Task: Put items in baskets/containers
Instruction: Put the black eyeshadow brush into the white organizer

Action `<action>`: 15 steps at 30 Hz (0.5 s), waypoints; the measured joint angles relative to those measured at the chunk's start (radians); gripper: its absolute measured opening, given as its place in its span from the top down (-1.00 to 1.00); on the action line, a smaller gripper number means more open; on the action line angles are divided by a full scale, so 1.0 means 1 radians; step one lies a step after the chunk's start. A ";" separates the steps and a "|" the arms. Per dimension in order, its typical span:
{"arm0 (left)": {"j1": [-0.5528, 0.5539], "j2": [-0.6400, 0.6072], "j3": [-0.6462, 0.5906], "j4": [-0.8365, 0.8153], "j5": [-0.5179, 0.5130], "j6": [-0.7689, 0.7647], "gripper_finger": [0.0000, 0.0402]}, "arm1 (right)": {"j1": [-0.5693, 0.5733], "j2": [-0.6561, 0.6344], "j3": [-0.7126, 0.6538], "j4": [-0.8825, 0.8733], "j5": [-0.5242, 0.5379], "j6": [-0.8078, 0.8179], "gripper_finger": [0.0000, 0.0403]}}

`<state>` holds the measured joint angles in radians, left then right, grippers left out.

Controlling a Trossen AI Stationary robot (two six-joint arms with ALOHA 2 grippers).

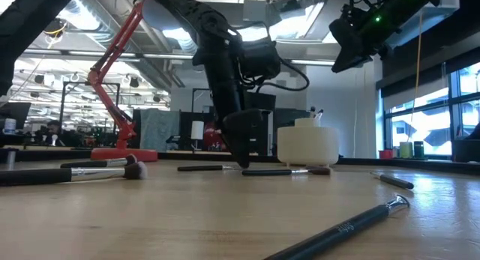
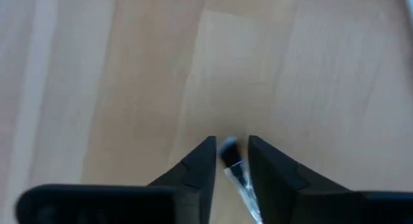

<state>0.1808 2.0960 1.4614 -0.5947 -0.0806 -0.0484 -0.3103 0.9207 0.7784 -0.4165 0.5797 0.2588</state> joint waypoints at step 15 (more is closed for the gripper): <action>0.000 -0.008 0.001 -0.004 -0.011 0.034 0.98 | 0.000 0.000 0.000 0.000 0.000 -0.001 0.79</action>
<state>0.1805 2.0878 1.4624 -0.5989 -0.0912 -0.0142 -0.3103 0.9207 0.7784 -0.4166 0.5800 0.2578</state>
